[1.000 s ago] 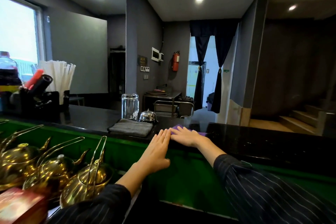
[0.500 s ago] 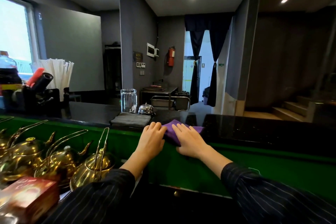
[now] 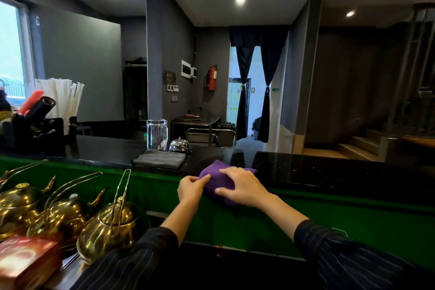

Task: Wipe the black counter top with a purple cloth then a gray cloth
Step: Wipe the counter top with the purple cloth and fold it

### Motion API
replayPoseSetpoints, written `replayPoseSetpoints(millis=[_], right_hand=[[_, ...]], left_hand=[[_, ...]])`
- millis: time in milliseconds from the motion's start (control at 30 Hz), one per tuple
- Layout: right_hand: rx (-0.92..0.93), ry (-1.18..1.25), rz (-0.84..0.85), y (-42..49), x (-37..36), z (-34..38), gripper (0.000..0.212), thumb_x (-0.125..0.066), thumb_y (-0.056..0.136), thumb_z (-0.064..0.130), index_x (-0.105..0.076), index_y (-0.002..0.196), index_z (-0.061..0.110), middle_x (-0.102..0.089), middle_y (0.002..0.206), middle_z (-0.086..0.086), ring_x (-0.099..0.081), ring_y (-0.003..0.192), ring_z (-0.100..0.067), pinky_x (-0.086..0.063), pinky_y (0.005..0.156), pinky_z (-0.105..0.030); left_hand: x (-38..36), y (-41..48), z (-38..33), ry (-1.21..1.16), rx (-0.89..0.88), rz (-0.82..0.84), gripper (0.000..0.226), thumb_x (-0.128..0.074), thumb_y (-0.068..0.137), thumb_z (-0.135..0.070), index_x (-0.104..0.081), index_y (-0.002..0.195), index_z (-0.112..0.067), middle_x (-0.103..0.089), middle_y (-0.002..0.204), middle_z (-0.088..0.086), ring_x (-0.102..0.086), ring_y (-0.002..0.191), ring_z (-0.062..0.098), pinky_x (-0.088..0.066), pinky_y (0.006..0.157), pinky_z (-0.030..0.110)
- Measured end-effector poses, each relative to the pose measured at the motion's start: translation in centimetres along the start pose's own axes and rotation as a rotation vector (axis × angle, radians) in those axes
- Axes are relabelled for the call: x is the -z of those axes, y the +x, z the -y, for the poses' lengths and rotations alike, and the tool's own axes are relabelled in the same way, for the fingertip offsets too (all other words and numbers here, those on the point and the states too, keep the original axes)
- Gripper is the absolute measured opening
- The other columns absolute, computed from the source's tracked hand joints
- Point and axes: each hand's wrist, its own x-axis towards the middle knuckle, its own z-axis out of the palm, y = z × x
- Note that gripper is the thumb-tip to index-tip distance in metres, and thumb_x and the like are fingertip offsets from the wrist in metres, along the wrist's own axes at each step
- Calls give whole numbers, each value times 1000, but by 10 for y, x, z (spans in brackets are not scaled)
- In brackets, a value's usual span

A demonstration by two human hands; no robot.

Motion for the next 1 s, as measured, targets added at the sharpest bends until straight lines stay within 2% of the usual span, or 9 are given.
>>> replayPoseSetpoints(millis=[100,200,300,400,533,633,733,867,1000], right_hand=[[-111,-6,53,16,4,2,71,-51,91,57,-35,149,20,-43,149,-4,-38,136,-24,-30,111,-43],[-131,-116,265,33,-4,7,73,-39,97,58,-14,157,24,-14,164,-1,-12,151,-23,-12,119,-51],[-112,-127,315,44,-11,15,69,-36,99,53,-9,157,25,-6,165,0,-5,152,-21,-7,119,-51],[-95,-96,259,43,-13,18,61,-38,102,43,-17,156,24,-13,164,0,-13,151,-21,-11,120,-49],[-40,-5,-6,25,-21,23,51,-53,95,20,-44,145,22,-45,149,-1,-40,133,-26,-31,110,-39],[-37,44,-153,16,-29,31,54,-55,82,1,-53,133,20,-53,129,-4,-45,117,-27,-38,99,-39],[-101,116,-167,13,-32,37,69,-57,78,-2,-41,142,19,-51,127,-8,-46,120,-29,-35,99,-38],[-165,251,-156,10,-32,36,61,-68,75,7,-48,132,19,-51,121,-6,-52,115,-29,-38,96,-38],[-179,375,-50,3,-6,41,35,-82,69,11,-64,99,9,-49,103,-7,-53,96,-25,-49,86,-39]], left_hand=[[5,0,6,2,23,20,15,-74,78,-21,-68,80,-8,-66,84,10,-60,85,24,-40,72,26],[5,-3,9,-13,36,35,13,-71,78,-17,-64,70,-9,-63,75,9,-56,76,22,-41,70,28],[8,2,13,-19,27,34,15,-68,80,-14,-57,70,-10,-60,73,7,-54,76,24,-43,71,34],[17,8,16,-2,49,83,11,-68,78,-8,-58,81,-9,-63,84,12,-58,80,27,-49,76,40],[26,0,12,28,27,286,23,-62,80,3,-65,102,-2,-64,76,8,-56,64,19,-44,56,26],[29,-7,5,107,-113,363,30,-58,80,10,-65,106,-4,-65,87,10,-59,79,20,-47,63,25],[38,-9,-3,272,-266,352,33,-56,79,12,-66,96,-14,-66,88,9,-61,76,15,-50,68,26],[56,-12,-19,442,-366,296,26,-63,79,3,-65,94,-18,-58,62,1,-52,46,6,-41,48,18],[76,-13,-33,647,-423,300,21,-69,78,-6,-71,98,-11,-67,78,5,-61,74,14,-47,67,24]])
